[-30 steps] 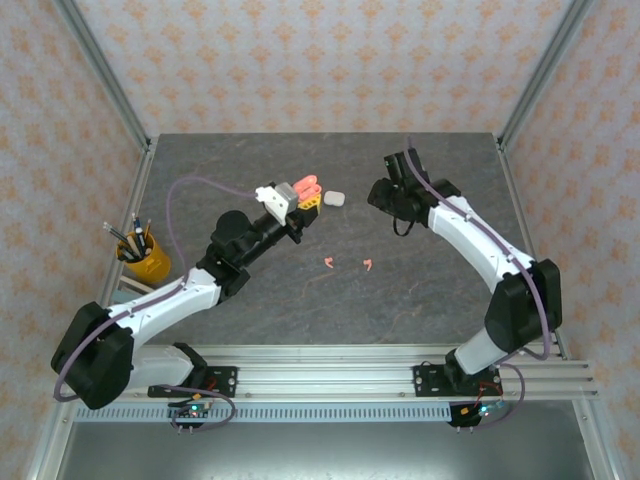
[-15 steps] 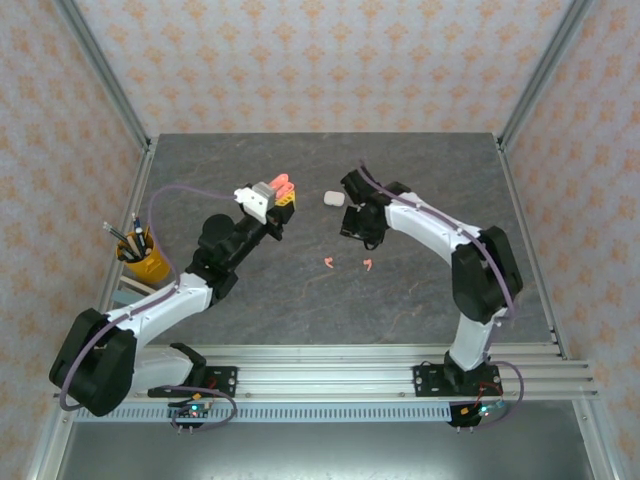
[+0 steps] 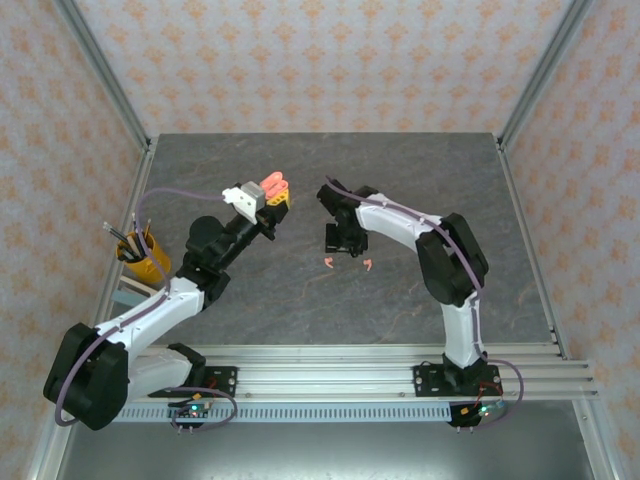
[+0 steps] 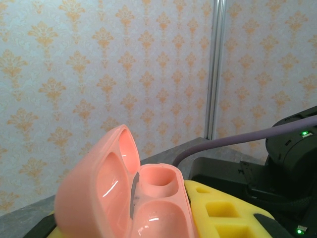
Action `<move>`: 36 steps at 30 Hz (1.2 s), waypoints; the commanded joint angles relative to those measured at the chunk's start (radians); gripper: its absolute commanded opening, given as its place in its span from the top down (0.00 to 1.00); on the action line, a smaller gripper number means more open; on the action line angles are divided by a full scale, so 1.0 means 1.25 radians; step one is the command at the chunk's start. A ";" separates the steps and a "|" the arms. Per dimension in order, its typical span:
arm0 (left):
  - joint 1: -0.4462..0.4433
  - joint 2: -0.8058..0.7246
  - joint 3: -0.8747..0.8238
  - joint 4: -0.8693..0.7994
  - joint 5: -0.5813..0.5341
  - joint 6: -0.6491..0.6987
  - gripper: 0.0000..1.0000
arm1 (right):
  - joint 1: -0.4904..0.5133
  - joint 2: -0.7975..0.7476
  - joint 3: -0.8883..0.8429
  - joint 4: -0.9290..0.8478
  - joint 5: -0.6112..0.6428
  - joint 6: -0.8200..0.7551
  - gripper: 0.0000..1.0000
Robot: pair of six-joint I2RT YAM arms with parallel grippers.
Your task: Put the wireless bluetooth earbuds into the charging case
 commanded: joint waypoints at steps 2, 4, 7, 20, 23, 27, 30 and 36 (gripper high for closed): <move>0.008 -0.005 0.015 0.011 0.021 -0.009 1.00 | 0.029 0.021 0.044 -0.029 -0.019 -0.056 0.51; 0.008 -0.004 0.018 0.009 0.021 -0.009 1.00 | 0.038 0.037 0.059 -0.038 -0.025 -0.074 0.49; 0.008 -0.003 0.020 0.008 0.024 -0.010 1.00 | 0.045 0.058 0.082 -0.057 -0.016 -0.095 0.49; 0.008 -0.005 0.031 -0.008 0.033 -0.013 1.00 | 0.045 0.110 0.113 -0.087 0.014 -0.141 0.50; 0.008 -0.005 0.031 -0.010 0.034 -0.012 1.00 | 0.045 0.117 0.115 -0.084 0.017 -0.144 0.51; 0.008 -0.004 0.031 -0.014 0.033 -0.013 1.00 | 0.045 0.130 0.123 -0.085 0.019 -0.147 0.52; 0.008 -0.004 0.030 -0.014 0.033 -0.012 1.00 | 0.044 0.137 0.130 -0.085 0.021 -0.149 0.53; 0.008 -0.004 0.030 -0.016 0.033 -0.013 1.00 | 0.045 0.144 0.138 -0.087 0.024 -0.150 0.56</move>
